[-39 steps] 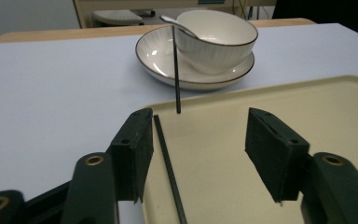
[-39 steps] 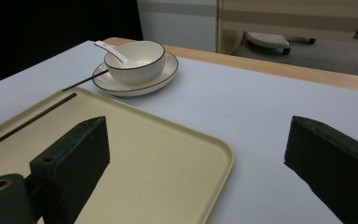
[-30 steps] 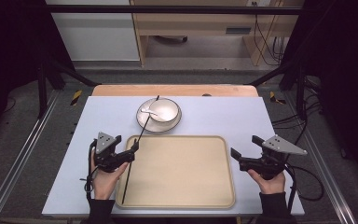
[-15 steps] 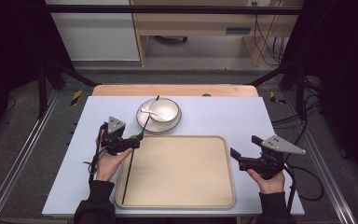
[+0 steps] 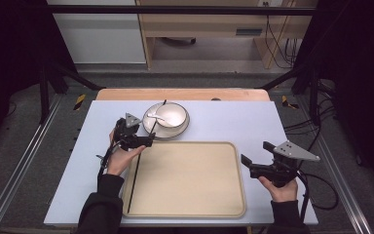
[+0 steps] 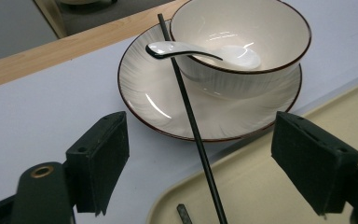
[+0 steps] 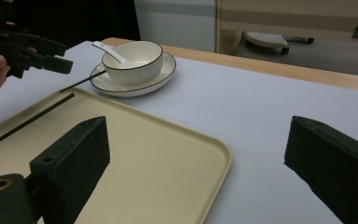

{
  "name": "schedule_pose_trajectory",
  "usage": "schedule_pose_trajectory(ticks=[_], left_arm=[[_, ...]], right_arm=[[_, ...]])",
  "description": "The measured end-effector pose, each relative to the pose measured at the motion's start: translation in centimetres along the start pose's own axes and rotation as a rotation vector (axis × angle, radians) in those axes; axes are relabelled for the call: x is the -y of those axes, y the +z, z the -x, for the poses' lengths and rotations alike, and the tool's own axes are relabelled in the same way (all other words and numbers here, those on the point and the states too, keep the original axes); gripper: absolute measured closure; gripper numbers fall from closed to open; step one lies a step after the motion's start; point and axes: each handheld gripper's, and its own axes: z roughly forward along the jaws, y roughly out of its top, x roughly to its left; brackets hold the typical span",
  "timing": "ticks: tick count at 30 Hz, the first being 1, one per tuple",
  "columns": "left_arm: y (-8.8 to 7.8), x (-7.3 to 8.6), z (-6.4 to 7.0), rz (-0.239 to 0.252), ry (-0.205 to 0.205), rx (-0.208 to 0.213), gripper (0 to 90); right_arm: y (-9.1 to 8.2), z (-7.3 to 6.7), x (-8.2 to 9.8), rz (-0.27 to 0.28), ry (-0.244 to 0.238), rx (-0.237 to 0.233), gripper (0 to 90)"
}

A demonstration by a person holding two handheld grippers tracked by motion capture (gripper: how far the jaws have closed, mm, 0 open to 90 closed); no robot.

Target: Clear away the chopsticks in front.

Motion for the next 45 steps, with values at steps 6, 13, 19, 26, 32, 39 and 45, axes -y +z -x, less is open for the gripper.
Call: schedule_pose_trajectory(ticks=[6, 13, 19, 26, 32, 39, 45], left_arm=[[1.6, -0.4, -0.2, -0.034, 0.015, -0.022, 22.0], [3.4, -0.7, -0.5, -0.081, 0.031, -0.043, 27.7], [4.6, -0.8, -0.7, -0.092, 0.029, -0.057, 35.5], [5.8, -1.0, -0.7, -0.116, 0.018, -0.041, 50.3], [6.8, -0.7, -0.7, -0.131, -0.014, -0.041, 65.4], [7.1, -0.7, -0.7, -0.112, -0.045, -0.045, 75.7], [7.1, -0.6, -0.6, -0.110, -0.056, -0.067, 82.7]], right_arm=[[0.0, 0.1, 0.0, 0.000, -0.003, 0.001, 6.7], [0.2, 0.1, 0.1, -0.005, -0.006, -0.003, 6.8], [0.2, 0.1, 0.1, -0.011, -0.003, 0.000, 6.8], [0.2, 0.1, 0.1, -0.006, -0.005, -0.002, 6.8], [0.2, 0.1, 0.1, -0.006, -0.004, -0.004, 6.8], [0.3, 0.1, 0.1, -0.007, -0.004, -0.004, 6.8], [0.3, 0.0, 0.1, -0.008, -0.007, -0.005, 6.9]])
